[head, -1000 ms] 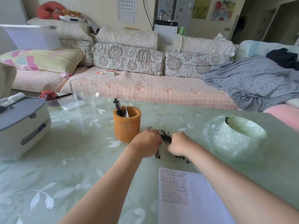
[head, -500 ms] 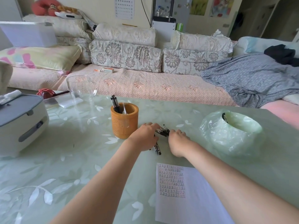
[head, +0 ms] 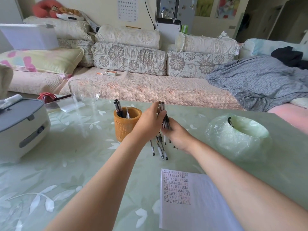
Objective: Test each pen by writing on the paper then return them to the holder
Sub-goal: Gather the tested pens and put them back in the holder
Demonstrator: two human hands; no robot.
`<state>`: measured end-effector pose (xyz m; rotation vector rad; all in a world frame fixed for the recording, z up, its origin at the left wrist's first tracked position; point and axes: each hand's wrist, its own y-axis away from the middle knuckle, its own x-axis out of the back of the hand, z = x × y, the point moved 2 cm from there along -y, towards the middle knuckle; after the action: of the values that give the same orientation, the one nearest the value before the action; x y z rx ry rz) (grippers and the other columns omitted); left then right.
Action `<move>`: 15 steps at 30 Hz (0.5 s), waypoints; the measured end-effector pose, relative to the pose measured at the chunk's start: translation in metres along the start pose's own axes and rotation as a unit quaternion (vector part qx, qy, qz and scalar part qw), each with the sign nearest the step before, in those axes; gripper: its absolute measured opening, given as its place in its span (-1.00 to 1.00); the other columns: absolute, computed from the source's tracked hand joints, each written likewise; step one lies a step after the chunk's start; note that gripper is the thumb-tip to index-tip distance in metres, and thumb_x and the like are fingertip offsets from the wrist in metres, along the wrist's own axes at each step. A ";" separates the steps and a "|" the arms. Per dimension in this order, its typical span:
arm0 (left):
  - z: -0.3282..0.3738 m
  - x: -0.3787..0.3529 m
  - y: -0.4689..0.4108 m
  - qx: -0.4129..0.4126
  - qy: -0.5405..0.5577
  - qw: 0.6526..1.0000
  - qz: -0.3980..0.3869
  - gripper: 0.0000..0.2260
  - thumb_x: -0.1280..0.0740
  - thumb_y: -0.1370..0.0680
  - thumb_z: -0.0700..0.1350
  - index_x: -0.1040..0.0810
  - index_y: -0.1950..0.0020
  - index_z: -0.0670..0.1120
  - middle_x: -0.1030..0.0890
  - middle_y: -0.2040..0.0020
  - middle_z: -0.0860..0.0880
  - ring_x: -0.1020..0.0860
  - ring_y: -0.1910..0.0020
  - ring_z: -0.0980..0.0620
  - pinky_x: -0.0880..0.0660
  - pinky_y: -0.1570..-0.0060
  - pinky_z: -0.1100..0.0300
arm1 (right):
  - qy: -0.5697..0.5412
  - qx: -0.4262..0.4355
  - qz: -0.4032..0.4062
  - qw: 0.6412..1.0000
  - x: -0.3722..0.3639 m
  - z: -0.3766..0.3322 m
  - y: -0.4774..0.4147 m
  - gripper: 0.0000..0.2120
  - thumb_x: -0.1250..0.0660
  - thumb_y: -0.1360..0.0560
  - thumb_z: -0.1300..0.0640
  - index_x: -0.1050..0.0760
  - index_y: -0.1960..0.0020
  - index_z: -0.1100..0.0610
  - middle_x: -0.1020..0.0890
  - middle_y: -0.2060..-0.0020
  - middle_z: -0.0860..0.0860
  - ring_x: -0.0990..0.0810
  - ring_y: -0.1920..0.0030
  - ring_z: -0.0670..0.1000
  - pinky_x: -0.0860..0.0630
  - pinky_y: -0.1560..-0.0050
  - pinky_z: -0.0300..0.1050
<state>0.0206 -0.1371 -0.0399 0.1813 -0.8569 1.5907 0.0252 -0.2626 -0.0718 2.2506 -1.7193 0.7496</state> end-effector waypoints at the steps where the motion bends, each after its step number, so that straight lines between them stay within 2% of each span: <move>1: 0.003 0.001 0.000 -0.008 0.000 1.000 -0.006 -0.87 -0.20 -0.64 -0.03 -0.34 -0.14 -0.02 -0.54 0.09 -0.02 -0.55 0.13 -0.10 -0.32 0.31 0.19 | 0.009 0.004 -0.004 1.000 -0.001 0.001 0.000 -0.75 -0.18 -0.61 0.23 -0.41 -0.26 0.04 -0.58 -0.14 0.00 -0.51 -0.15 -0.05 -0.42 -0.16 -0.09; 3: 0.008 0.001 0.002 -0.016 -0.002 0.999 -0.036 -0.67 -0.22 -0.63 -0.08 -0.27 -0.39 0.03 -0.53 -0.04 -0.08 -0.55 0.06 -0.13 -0.32 0.31 0.25 | 0.033 -0.003 -0.013 0.999 0.000 0.003 0.003 -0.87 -0.17 -0.60 0.19 -0.39 -0.06 -0.03 -0.55 0.08 -0.03 -0.50 0.10 -0.05 -0.41 0.10 -0.13; 4: 0.011 -0.001 0.004 -0.017 -0.004 0.998 -0.055 -0.59 -0.23 -0.63 -0.11 -0.22 -0.45 0.05 -0.53 -0.13 -0.13 -0.55 -0.01 -0.17 -0.34 0.27 0.25 | 0.039 -0.011 -0.013 0.999 0.001 0.005 0.004 -0.89 -0.17 -0.59 0.17 -0.38 0.00 -0.03 -0.54 0.13 -0.03 -0.49 0.15 -0.02 -0.40 0.16 -0.13; 6: 0.015 -0.005 0.005 -0.017 -0.005 0.996 -0.085 -0.57 -0.23 -0.63 -0.13 -0.23 -0.48 0.07 -0.46 -0.32 -0.12 -0.51 -0.13 -0.14 -0.36 0.11 0.22 | 0.044 -0.027 -0.013 0.999 0.004 0.009 0.007 -0.88 -0.16 -0.56 0.17 -0.41 0.05 -0.03 -0.56 0.15 -0.03 -0.51 0.11 0.03 -0.40 0.13 -0.11; 7: 0.015 -0.007 0.005 -0.019 0.001 0.996 -0.092 -0.60 -0.23 -0.63 -0.13 -0.28 -0.45 0.07 -0.45 -0.34 -0.09 -0.50 -0.11 -0.08 -0.35 0.09 0.24 | 0.042 -0.030 -0.017 0.999 0.006 0.008 0.009 -0.86 -0.16 -0.57 0.17 -0.41 0.06 -0.05 -0.57 0.15 -0.06 -0.52 0.09 0.00 -0.41 0.11 -0.12; 9: 0.014 -0.010 0.004 -0.009 0.022 0.995 -0.094 -0.70 -0.24 -0.62 -0.13 -0.40 -0.34 0.06 -0.50 -0.24 -0.06 -0.51 -0.02 -0.02 -0.38 0.21 0.30 | 0.037 -0.025 -0.023 0.999 0.007 0.008 0.010 -0.87 -0.16 -0.58 0.16 -0.45 0.01 -0.04 -0.60 0.10 -0.08 -0.54 0.04 -0.04 -0.43 0.04 -0.11; 11: 0.013 -0.013 0.003 0.010 0.033 0.994 -0.099 -0.80 -0.24 -0.61 -0.11 -0.46 -0.23 0.03 -0.51 -0.15 -0.08 -0.54 0.06 -0.04 -0.40 0.31 0.32 | 0.048 -0.029 -0.025 0.998 0.007 0.007 0.010 -0.87 -0.17 -0.58 0.17 -0.47 -0.05 0.06 -0.63 0.07 0.00 -0.54 0.08 -0.02 -0.44 0.06 -0.06; 15: 0.008 -0.016 0.004 0.062 0.013 0.991 -0.121 -0.87 -0.19 -0.64 0.01 -0.39 -0.17 0.05 -0.41 -0.12 -0.07 -0.50 0.27 0.02 -0.38 0.42 0.28 | 0.063 -0.046 -0.032 0.996 0.005 0.007 0.009 -0.89 -0.16 -0.53 0.22 -0.44 0.06 0.08 -0.57 0.20 0.05 -0.47 0.21 0.02 -0.38 0.18 -0.05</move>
<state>0.0180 -0.1541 -0.0449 0.3407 -0.6883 1.4158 0.0191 -0.2730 -0.0759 2.1382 -1.5827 0.7636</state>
